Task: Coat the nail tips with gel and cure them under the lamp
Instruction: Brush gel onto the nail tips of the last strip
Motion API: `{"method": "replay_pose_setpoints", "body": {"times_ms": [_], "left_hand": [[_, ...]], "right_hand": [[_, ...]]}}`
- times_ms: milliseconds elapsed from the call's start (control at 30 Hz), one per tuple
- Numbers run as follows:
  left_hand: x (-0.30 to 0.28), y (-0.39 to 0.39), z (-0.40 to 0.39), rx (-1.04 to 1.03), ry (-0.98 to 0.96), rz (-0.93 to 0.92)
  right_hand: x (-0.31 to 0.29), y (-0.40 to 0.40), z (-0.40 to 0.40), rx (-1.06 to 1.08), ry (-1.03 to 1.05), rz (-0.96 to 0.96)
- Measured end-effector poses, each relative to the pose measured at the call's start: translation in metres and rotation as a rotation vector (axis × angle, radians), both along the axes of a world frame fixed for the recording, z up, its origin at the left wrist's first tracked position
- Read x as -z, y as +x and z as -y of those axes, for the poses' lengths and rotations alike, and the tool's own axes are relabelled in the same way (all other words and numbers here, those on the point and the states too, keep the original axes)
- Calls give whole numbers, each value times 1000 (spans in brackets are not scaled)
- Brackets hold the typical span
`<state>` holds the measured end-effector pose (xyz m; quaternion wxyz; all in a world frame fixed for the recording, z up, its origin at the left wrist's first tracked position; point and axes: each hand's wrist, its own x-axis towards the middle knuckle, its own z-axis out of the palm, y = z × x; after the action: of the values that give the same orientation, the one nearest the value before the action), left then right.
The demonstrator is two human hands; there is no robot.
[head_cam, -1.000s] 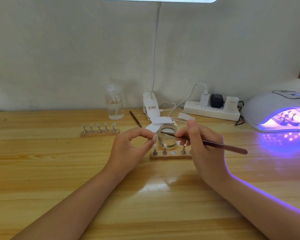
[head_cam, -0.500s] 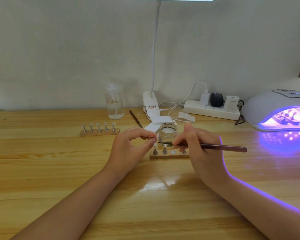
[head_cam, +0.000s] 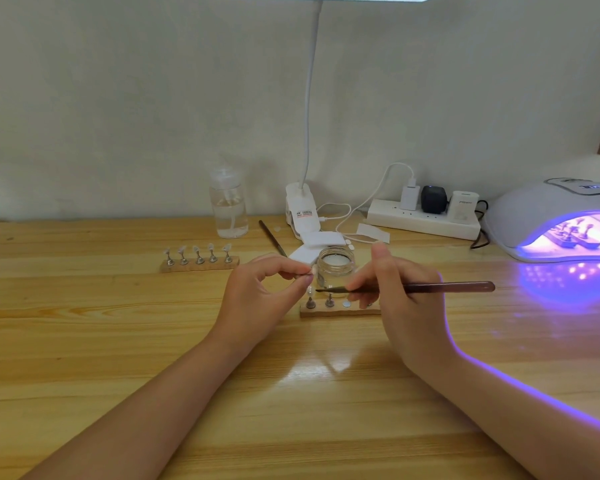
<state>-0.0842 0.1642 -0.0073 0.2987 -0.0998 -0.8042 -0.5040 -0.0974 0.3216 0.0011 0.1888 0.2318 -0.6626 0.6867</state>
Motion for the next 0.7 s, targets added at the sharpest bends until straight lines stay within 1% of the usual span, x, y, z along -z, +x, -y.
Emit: {"method": "replay_pose_setpoints", "body": {"times_ms": [100, 267, 533, 700], "left_hand": [[0, 0, 0, -1, 1, 7], [0, -1, 0, -7, 5, 8], [1, -1, 0, -5, 8, 8], [1, -2, 0, 3, 6, 11]], "right_hand": [[-2, -3, 1, 21, -37, -5], [-1, -3, 3, -1, 34, 10], [-2, -1, 1, 5, -41, 8], [-1, -2, 3, 8, 39, -5]]}}
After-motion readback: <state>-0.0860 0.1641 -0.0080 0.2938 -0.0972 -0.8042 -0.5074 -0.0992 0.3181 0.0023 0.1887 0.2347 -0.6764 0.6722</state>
